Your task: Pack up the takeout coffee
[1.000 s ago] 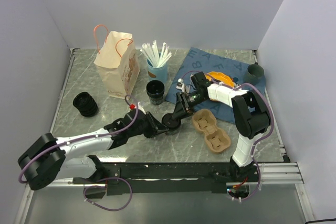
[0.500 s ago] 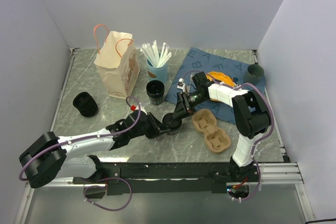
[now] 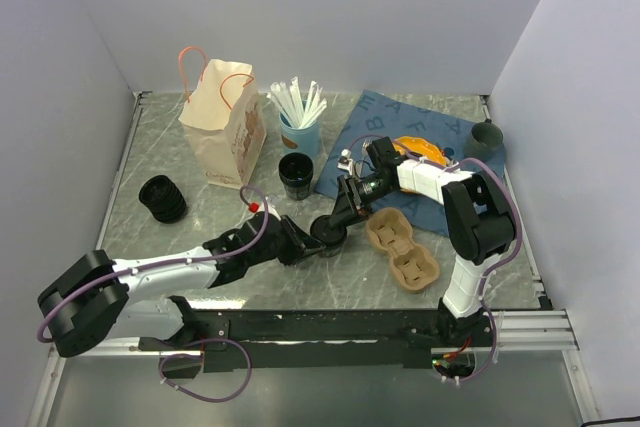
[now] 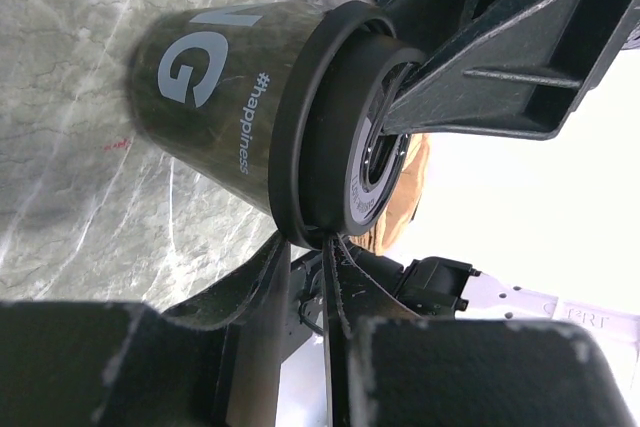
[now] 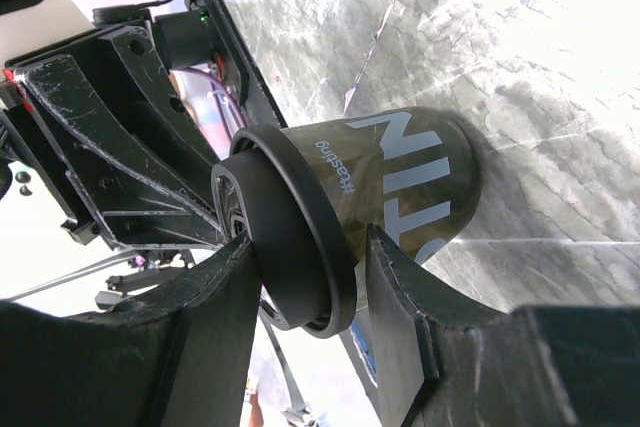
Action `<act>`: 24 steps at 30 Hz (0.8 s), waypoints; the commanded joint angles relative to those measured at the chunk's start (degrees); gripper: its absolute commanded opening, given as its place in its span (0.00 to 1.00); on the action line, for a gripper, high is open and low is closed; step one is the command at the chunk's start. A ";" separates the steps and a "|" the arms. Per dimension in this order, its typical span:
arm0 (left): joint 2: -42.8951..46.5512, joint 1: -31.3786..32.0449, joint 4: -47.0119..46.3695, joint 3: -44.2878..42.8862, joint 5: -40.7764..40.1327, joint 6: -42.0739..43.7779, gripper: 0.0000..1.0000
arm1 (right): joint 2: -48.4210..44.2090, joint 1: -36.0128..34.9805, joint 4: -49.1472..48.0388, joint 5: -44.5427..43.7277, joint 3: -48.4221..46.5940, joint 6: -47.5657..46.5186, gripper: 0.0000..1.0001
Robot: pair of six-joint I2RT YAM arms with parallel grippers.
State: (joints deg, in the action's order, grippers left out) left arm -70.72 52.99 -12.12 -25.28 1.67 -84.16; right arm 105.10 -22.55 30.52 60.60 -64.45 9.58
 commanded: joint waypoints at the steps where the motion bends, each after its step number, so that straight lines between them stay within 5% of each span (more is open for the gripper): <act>1: -6.80 1.59 29.23 5.95 -3.17 3.92 0.01 | 0.98 -0.75 0.85 -3.56 1.69 2.90 0.44; 4: -4.08 1.85 32.67 3.13 -4.57 4.36 0.07 | 0.98 -0.83 0.50 -3.03 1.43 3.33 0.44; 8: 1.35 1.15 38.55 -4.75 -7.99 5.40 0.42 | 0.81 -1.01 -0.11 -1.89 1.25 4.21 0.44; 14: 6.90 -0.17 41.92 -15.23 -10.38 9.19 0.64 | 0.02 -1.10 0.33 -1.27 0.90 3.95 0.44; 24: 12.71 -0.87 42.52 -21.39 -12.12 13.41 0.79 | -2.79 -2.94 -1.43 1.01 1.52 7.46 0.45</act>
State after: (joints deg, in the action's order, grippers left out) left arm -60.12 52.73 27.33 -42.89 -7.62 -73.87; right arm 105.12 -23.62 30.13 62.04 -63.44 15.18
